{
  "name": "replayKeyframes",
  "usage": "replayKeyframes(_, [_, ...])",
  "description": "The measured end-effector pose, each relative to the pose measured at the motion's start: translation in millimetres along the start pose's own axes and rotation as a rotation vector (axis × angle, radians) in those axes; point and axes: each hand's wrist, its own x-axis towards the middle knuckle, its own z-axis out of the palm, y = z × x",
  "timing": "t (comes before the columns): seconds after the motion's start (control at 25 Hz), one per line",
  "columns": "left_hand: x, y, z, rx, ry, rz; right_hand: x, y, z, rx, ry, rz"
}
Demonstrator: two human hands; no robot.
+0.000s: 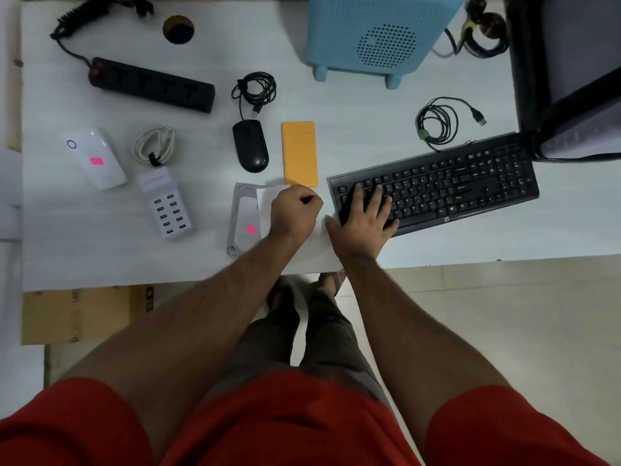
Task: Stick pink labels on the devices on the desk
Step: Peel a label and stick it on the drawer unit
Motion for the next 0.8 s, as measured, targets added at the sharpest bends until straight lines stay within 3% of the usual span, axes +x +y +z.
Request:
replayKeyframes(0.32, [-9,20,3,-0.074,0.005,-0.001,-1,2,-38,0.066,-0.036,-0.031])
replayKeyframes(0.56, [-36,78,-1,-0.38,0.15,-0.063,-9,9,-161,0.204,0.189,-0.103])
replayKeyframes(0.8, [-36,172,16,-0.608,0.066,0.047,-11,19,-283,0.3,0.163,-0.222])
